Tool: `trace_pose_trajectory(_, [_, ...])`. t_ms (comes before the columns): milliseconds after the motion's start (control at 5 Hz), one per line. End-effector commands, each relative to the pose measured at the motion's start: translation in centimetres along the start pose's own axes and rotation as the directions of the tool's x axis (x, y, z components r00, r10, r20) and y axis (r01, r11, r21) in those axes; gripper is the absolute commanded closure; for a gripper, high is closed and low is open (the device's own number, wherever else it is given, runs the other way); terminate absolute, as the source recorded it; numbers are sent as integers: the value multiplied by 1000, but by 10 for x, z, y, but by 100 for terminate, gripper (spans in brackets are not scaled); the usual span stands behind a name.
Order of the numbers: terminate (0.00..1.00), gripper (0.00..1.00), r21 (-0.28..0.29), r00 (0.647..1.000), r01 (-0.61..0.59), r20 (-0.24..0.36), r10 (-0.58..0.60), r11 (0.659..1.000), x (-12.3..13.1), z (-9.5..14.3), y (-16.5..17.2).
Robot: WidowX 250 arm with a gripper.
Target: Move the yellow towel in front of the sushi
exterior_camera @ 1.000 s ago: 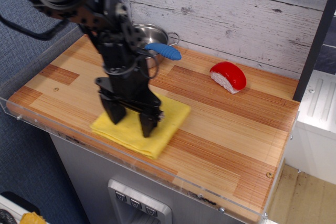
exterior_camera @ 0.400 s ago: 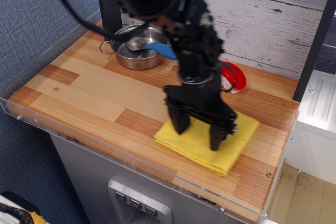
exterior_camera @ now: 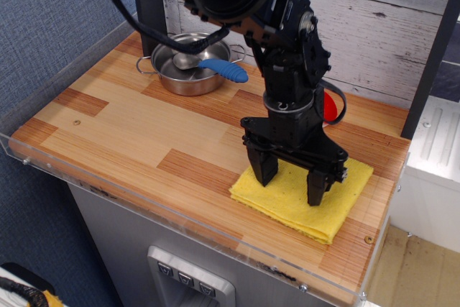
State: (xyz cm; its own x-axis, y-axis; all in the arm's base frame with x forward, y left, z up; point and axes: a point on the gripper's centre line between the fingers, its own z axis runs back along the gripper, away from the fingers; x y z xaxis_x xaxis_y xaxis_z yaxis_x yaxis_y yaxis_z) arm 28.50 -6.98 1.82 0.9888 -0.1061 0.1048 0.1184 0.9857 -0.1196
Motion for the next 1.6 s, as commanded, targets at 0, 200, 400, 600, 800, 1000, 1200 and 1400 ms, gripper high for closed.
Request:
trace_pose_trajectory(0, [0,0,51,998,38,40,-40,998,8,31,-1])
trace_pose_trajectory(200, [0,0,58,995,30,89,-35,998,13,59,4])
trace_pose_trajectory(400, [0,0,63,991,28,128,-36,998,15,82,6])
trace_pose_trajectory(600, [0,0,60,988,12,150,-21,998,11,100,14])
trace_pose_trajectory(800, [0,0,80,996,10,88,-17,997,1,101,34])
trace_pose_trajectory(1000, [0,0,103,999,44,19,-46,994,-12,106,56])
trace_pose_trajectory(1200, [0,0,114,1000,0,29,-3,993,-14,115,89])
trace_pose_trajectory(1400, [0,0,124,998,-44,54,38,991,-2,127,116])
